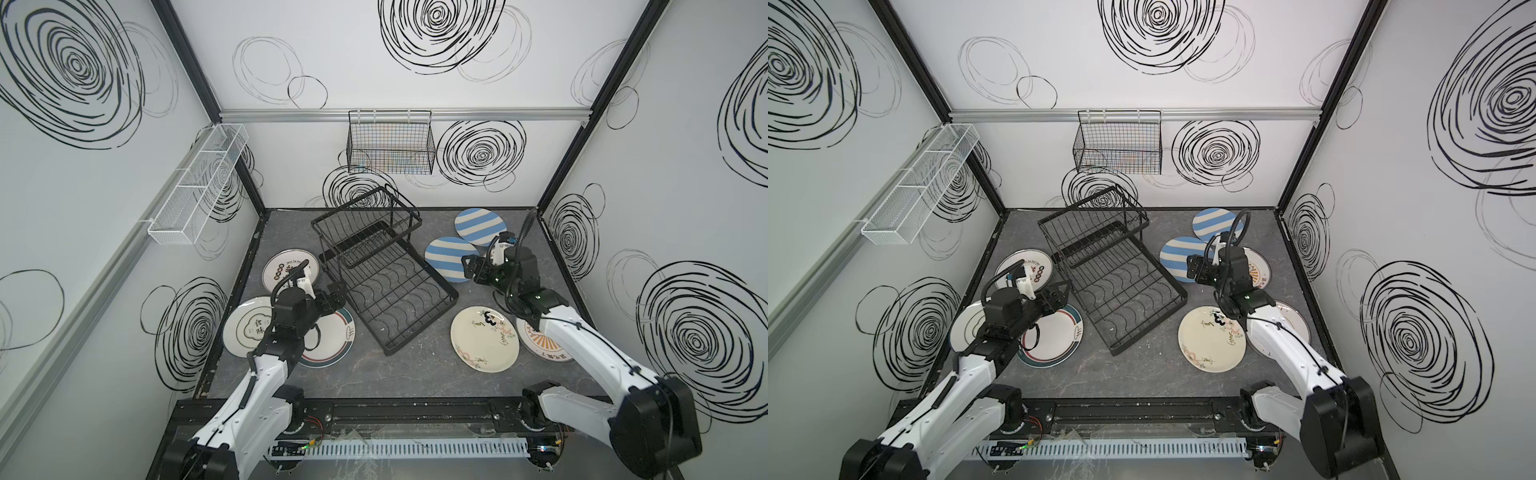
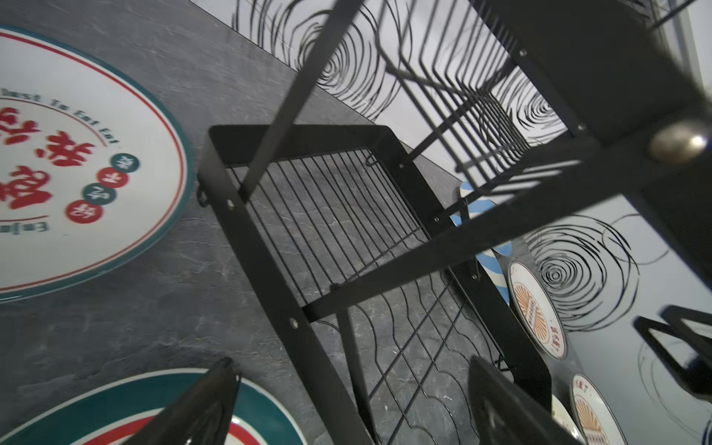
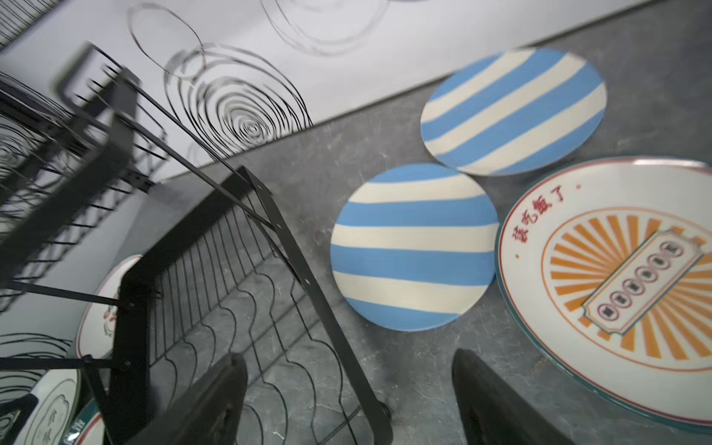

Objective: Load plates into a dish rack
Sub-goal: Rotate the dish rack at the center of the table.

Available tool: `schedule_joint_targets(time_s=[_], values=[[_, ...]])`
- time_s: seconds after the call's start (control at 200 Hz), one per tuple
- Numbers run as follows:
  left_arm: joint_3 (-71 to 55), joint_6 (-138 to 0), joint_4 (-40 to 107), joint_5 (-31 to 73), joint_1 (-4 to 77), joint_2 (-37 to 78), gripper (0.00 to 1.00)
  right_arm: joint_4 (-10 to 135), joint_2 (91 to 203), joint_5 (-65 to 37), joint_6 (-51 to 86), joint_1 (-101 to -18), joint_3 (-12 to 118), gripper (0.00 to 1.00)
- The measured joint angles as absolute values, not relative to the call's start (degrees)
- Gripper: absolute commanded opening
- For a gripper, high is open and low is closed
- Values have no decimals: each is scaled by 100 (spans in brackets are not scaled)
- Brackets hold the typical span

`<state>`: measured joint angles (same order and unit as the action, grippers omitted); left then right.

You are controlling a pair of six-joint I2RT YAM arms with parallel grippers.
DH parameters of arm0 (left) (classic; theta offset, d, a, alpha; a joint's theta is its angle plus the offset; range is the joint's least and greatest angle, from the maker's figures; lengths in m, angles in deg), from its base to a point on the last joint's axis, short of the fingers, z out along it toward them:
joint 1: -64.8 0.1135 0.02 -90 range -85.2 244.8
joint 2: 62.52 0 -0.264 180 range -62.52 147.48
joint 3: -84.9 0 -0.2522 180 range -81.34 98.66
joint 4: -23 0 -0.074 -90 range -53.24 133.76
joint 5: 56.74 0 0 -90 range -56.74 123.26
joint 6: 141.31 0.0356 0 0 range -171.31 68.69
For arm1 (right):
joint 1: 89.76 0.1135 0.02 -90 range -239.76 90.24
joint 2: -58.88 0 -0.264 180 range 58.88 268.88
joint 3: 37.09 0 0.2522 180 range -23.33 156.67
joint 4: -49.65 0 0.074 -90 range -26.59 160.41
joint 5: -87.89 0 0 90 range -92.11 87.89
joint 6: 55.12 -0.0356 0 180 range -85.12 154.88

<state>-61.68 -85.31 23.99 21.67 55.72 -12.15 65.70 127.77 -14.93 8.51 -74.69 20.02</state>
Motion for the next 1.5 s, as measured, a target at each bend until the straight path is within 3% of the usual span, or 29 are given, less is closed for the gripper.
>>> schedule_joint_targets(time_s=[0.26, 0.855, 1.501], values=[[-5960, -8286, 1535, 2103, 5327, 15, 96, 6500, 13867, -2491, 1376, -7488, 2328, 91], [-5525, -8019, 305, 1848, 5283, 1298, 96, 6668, 15358, -2815, 1955, -7110, 3043, 88], [-5064, -7914, 25, 1524, 5281, 2131, 96, 6720, 14711, -2990, 1872, -6767, 2337, 83]])
